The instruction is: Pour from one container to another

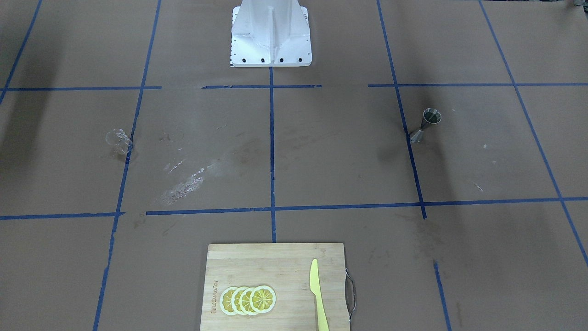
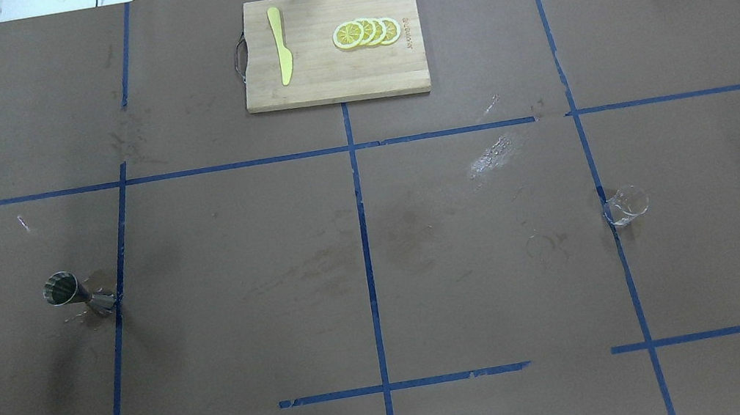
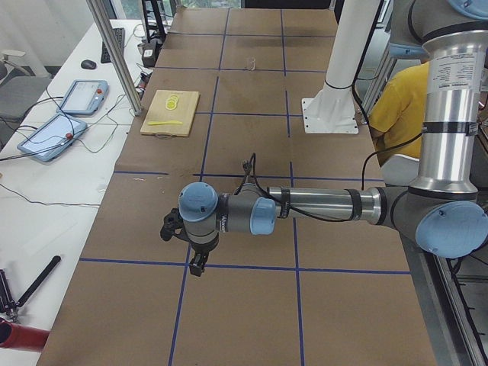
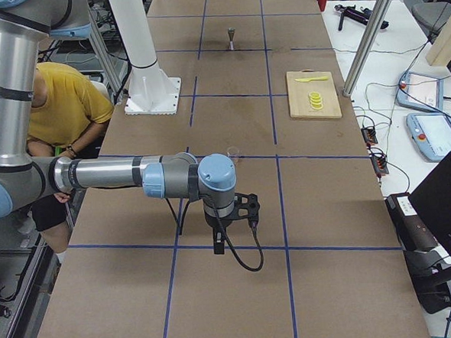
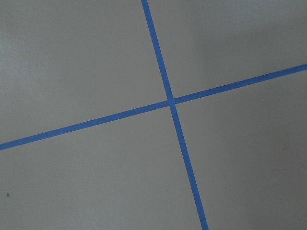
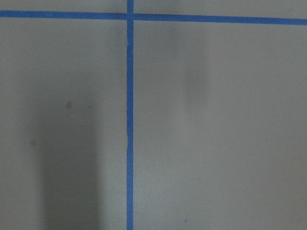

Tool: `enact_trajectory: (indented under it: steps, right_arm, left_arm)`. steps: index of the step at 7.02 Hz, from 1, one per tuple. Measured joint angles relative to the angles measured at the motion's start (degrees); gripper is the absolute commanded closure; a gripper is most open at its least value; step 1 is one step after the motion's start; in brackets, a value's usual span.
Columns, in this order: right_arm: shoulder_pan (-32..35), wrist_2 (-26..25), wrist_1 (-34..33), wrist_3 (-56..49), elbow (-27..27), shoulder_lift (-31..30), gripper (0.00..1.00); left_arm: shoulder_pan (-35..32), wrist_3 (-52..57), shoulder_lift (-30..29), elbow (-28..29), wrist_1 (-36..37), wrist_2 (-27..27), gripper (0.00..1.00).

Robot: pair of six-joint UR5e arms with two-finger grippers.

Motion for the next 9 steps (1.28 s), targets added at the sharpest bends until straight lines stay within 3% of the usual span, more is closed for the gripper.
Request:
enact_trajectory:
  steps: [9]
  right_arm:
    - [-0.1, 0.4, 0.1, 0.0, 1.6, 0.0, 0.0]
  left_arm:
    - [0.0, -0.1, 0.0, 0.2, 0.0, 0.0, 0.0]
